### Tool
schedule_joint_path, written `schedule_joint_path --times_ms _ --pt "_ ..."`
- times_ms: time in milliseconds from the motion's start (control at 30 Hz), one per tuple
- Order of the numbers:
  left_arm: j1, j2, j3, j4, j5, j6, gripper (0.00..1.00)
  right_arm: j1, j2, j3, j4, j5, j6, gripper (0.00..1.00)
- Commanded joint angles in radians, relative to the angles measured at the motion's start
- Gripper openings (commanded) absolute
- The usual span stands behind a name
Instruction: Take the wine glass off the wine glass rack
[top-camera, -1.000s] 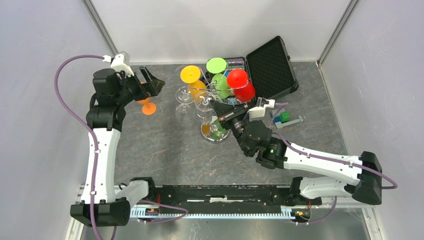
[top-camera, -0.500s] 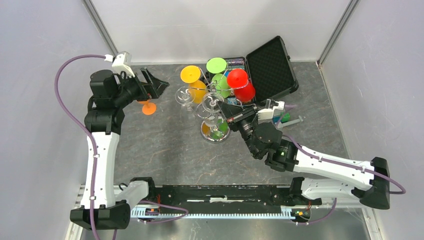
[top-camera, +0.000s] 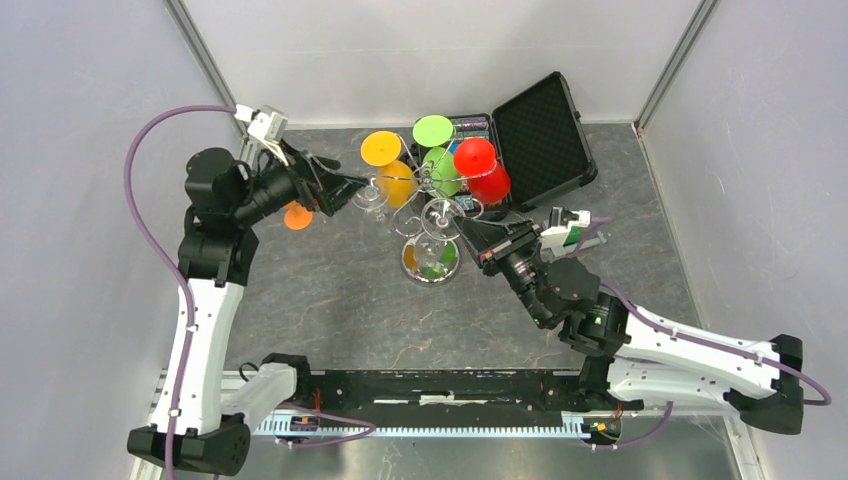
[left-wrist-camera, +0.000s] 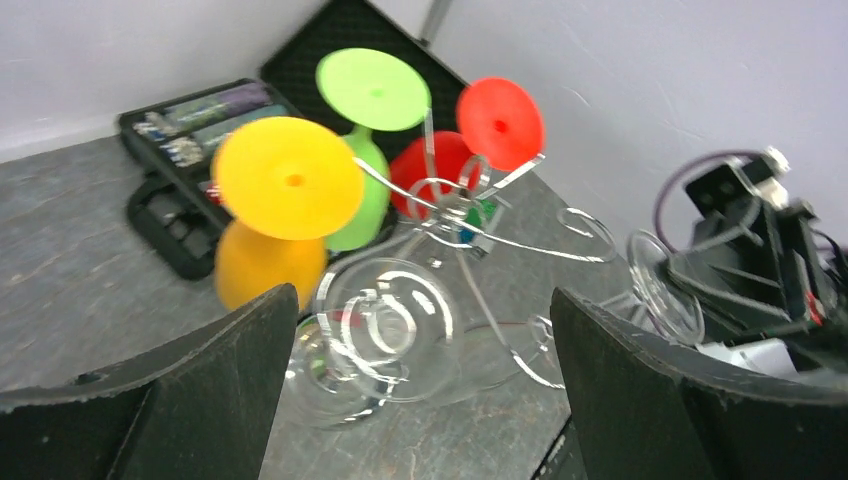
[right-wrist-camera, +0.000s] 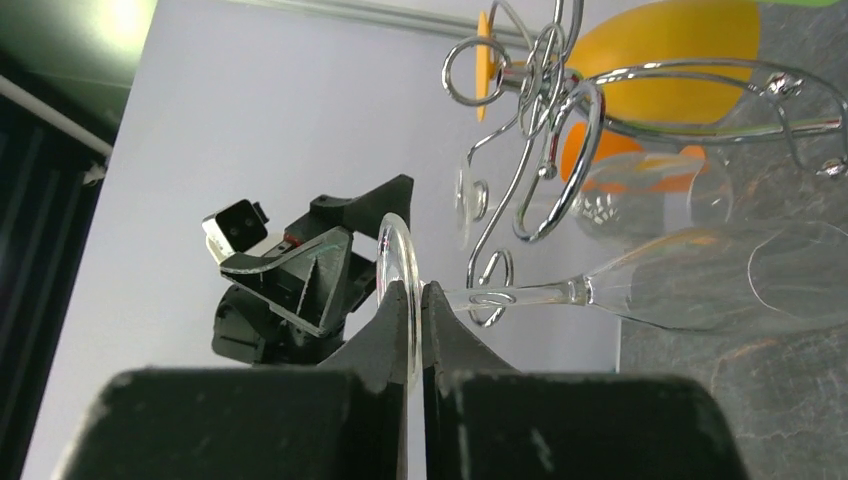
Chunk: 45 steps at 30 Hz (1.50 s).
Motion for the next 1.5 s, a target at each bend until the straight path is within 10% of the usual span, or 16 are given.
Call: schedule_joint_path --times_ms 0,733,1133,1300,1400,1467 --pt "-0.094 -0.075 -0.066 0.162 0.061 0.053 1.0 0.003 -0.078 -0.026 0.032 -0.108 0.048 0.0" --pt "-0.668 -0.001 -0.167 0.325 0.119 0.406 0.86 0.005 -0.195 -0.036 0.045 -0.362 0.067 0.0" --pt "-0.702 0.044 -0.14 0.257 0.167 0.465 0.43 0.004 -0.184 -0.033 0.063 -0.376 0.065 0.0" --pt "-0.702 0.045 -0.132 0.25 0.175 0.464 0.03 0.005 -0.183 -0.039 0.074 -0.378 0.068 0.0" --pt "-0.704 0.043 -0.127 0.257 0.166 0.461 0.02 0.004 -0.183 -0.045 0.086 -0.378 0.06 0.01" --pt "-0.704 0.035 -0.127 0.287 0.129 0.437 0.02 0.005 -0.19 -0.049 0.087 -0.359 0.031 0.24"
